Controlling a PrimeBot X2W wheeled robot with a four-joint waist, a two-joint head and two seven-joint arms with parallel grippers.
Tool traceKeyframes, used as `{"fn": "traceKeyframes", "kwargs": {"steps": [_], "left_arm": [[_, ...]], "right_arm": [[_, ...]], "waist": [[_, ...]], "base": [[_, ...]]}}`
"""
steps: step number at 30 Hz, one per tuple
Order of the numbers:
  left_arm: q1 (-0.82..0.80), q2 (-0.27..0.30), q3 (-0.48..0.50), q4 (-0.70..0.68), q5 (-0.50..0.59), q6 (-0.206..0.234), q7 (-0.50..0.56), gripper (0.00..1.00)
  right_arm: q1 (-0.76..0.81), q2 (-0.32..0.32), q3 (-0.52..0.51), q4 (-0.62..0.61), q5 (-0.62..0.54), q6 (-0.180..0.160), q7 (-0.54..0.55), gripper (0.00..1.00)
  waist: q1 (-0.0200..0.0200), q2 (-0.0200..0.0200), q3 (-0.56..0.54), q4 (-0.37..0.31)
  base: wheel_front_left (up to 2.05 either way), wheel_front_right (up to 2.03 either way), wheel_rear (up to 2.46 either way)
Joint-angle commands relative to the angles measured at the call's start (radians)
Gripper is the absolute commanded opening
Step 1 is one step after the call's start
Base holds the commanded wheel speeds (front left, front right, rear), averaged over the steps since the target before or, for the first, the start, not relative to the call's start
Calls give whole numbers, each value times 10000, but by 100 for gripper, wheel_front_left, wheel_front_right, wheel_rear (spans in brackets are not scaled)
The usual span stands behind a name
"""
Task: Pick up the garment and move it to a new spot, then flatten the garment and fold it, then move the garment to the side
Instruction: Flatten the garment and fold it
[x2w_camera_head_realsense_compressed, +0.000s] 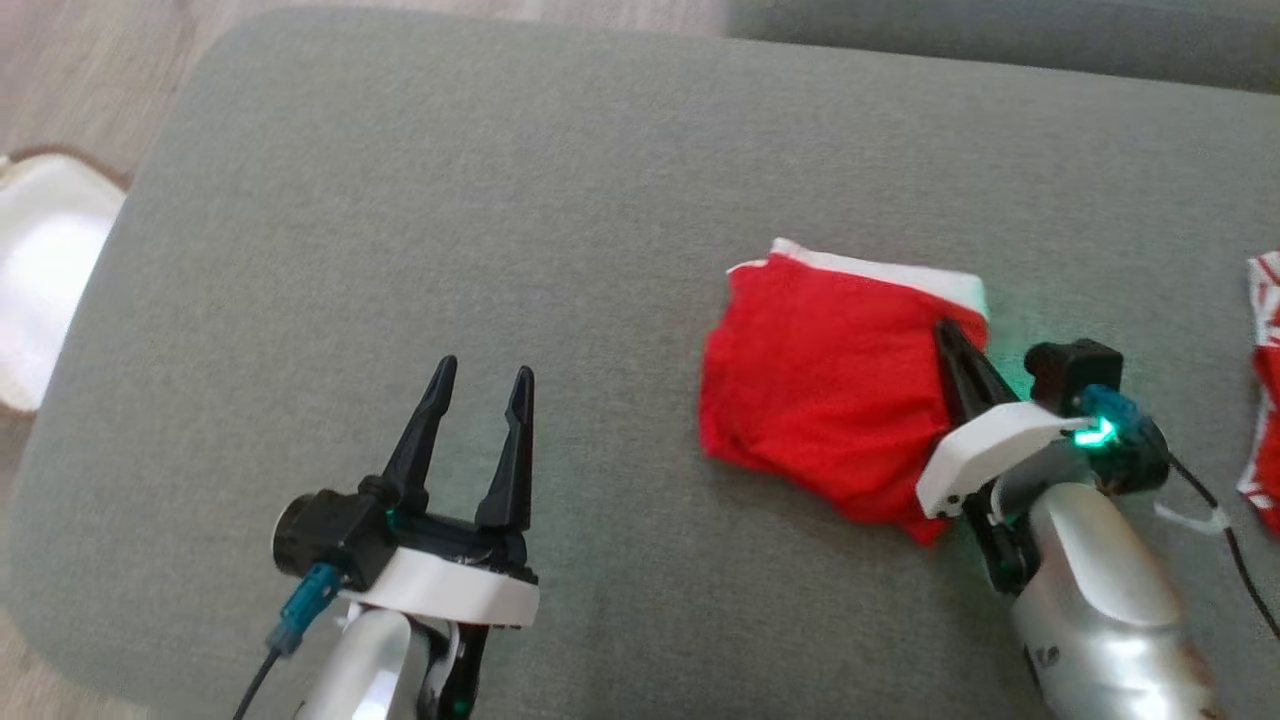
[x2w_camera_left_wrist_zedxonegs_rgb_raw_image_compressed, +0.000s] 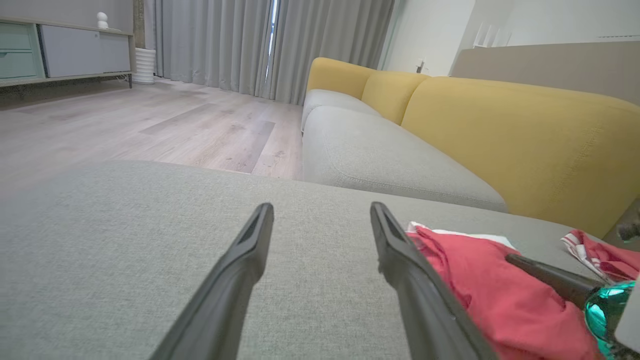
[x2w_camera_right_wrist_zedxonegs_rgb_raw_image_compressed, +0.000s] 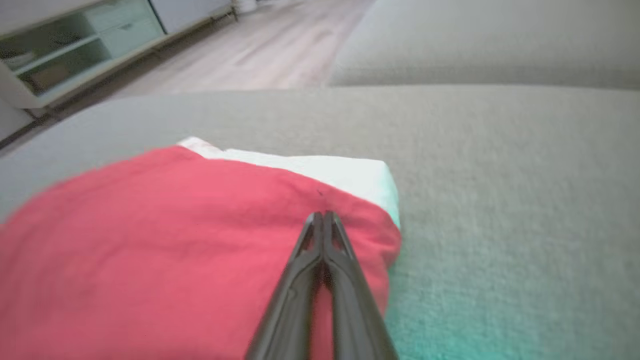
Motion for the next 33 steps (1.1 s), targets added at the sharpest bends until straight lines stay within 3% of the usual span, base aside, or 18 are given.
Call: {"fn": "traceKeyframes", "kwargs": {"steps": [1, 4, 8, 14, 18, 25, 29, 33], "left_arm": [[-402, 42, 238, -317, -53, -53, -80, 100], [-442, 41, 225, -319, -92, -53, -80, 100], [-463, 41, 241, -284, -147, -29, -80, 100], [-470, 41, 174, -267, -210, 10, -80, 100], [-500, 41, 77, -250, -253, 49, -80, 100], [-439, 41, 149, -186, -234, 58, -80, 100], [-334, 41, 359, -171, -170, 77, -80, 100], [-259, 41, 528, -273, -130, 81, -80, 100]], "right_arm": [[-367, 0, 133, 25, 73, -7, 65, 0], [-771, 0, 80, 893, 45, -7, 97, 0], [-1209, 1, 645, 1137, 448, -7, -504, 0], [-1460, 1, 2745, 631, 1725, -7, -782, 0], [-1438, 1, 4463, 929, 2425, -7, 34, 0], [-1391, 1, 6010, 1262, 3043, -7, 695, 0], [-1505, 1, 6102, 1394, 3203, -7, 158, 0], [-1654, 1, 5450, 1392, 3226, -7, -769, 0]], "waist": [[-2, 0, 166, 196], [-2, 0, 205, 269], [-2, 0, 144, 265], [-2, 0, 15, 153], [-2, 0, -25, 157], [-2, 0, -124, 125], [-2, 0, -292, -93], [-2, 0, -493, -450]], "base": [[0, 0, 0], [0, 0, 0], [0, 0, 0], [0, 0, 0], [0, 0, 0], [0, 0, 0], [0, 0, 0], [0, 0, 0]]}}
